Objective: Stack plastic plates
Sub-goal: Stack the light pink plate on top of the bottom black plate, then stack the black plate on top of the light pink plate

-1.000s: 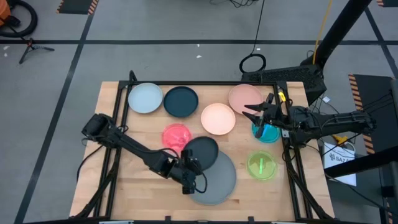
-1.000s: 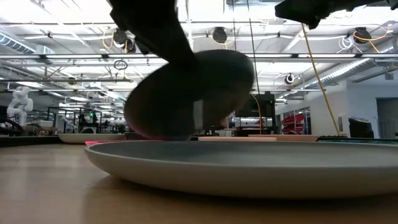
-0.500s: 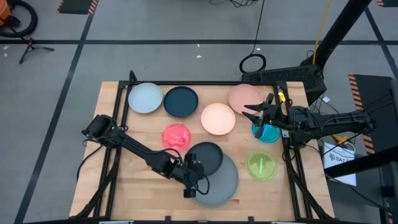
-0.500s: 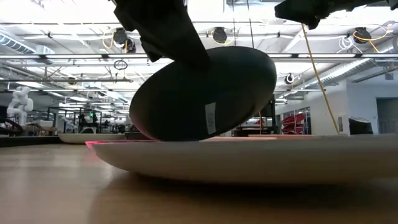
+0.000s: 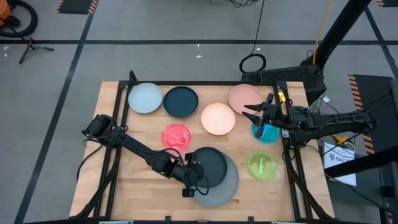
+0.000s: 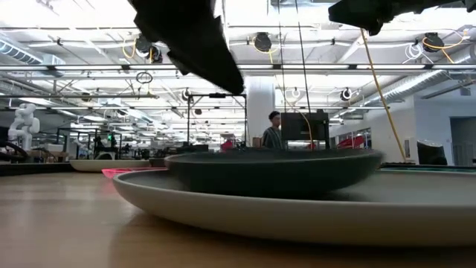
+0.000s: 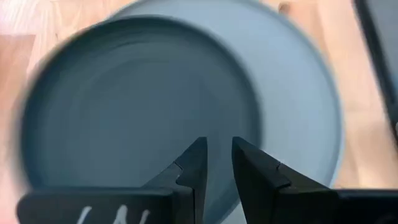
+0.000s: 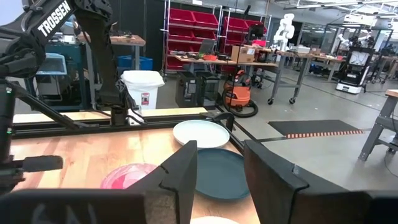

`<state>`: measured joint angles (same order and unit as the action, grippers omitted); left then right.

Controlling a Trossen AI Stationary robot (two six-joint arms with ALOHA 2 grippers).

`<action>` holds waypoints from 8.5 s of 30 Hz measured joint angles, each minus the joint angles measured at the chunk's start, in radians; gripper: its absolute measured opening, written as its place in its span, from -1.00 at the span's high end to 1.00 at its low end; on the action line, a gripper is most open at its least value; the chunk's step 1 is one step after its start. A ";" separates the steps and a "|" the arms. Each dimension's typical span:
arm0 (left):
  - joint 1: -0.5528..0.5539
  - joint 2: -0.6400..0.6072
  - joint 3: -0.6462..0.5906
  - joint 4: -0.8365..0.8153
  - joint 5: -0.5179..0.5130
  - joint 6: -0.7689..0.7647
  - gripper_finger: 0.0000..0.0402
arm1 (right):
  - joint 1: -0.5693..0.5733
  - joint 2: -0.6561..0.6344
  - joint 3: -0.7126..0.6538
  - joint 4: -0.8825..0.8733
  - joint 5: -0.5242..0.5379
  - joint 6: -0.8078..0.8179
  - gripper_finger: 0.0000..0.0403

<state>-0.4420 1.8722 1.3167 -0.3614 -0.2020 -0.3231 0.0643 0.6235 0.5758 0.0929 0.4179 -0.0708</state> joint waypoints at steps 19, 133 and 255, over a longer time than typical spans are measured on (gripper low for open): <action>0.047 -0.265 -0.120 -0.211 -0.294 0.349 0.59 | -0.075 0.152 0.011 0.001 0.029 0.213 0.38; 0.370 -1.002 -0.543 -0.207 -0.349 0.347 0.59 | 0.144 0.871 0.735 -0.811 -0.202 0.327 1.00; 1.095 -0.389 -0.306 -0.050 0.072 0.290 0.60 | -0.040 0.048 -0.074 0.001 -0.210 -0.132 0.49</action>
<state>0.6533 1.4837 1.0107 -0.4111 -0.1303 -0.0330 0.0246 0.6716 0.5018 0.0937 0.2081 -0.2024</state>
